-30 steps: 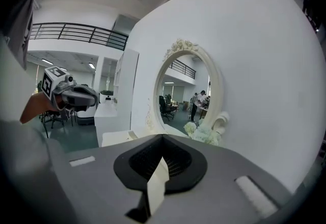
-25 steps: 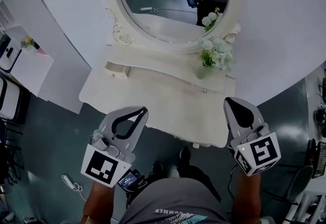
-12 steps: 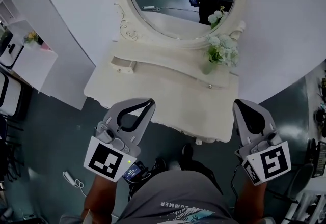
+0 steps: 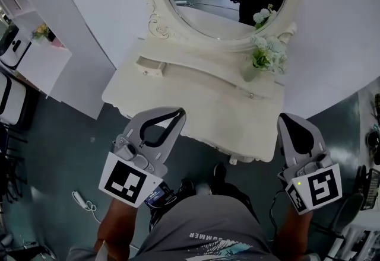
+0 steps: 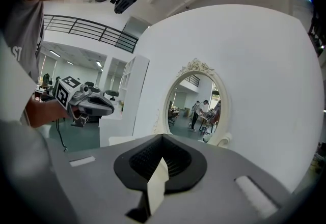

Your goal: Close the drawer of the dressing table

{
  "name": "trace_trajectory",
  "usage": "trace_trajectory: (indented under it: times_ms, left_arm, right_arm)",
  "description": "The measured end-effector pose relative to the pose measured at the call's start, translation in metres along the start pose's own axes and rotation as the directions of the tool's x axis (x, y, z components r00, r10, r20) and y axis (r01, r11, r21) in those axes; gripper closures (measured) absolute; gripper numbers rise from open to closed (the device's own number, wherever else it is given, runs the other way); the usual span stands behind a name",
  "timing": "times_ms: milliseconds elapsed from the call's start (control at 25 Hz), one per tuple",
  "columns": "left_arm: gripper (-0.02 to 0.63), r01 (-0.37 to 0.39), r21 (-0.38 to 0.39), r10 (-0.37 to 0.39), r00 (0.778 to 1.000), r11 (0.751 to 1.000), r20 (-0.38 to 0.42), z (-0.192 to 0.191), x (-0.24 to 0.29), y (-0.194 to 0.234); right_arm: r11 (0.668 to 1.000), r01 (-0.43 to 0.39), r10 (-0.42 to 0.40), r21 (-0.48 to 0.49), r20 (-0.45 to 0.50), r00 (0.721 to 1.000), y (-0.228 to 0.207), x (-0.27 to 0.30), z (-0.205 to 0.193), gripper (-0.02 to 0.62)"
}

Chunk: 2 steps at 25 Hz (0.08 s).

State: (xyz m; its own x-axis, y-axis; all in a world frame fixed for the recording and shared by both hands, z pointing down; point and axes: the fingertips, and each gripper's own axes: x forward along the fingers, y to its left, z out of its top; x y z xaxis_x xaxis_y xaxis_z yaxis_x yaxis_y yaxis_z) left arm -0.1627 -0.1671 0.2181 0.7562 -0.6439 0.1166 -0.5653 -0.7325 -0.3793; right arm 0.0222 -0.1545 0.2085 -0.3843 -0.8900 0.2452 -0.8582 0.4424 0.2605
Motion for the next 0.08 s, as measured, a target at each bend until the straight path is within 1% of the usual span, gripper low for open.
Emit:
trace_trajectory:
  times_ms: [80]
  left_arm:
    - [0.603,-0.003,-0.001,0.003,1.000,1.000,0.001,-0.0008,-0.0025,0.0018]
  right_arm:
    - [1.000,0.001,-0.001,-0.002,-0.001,1.000,0.0022,0.0010,0.0008,0.595]
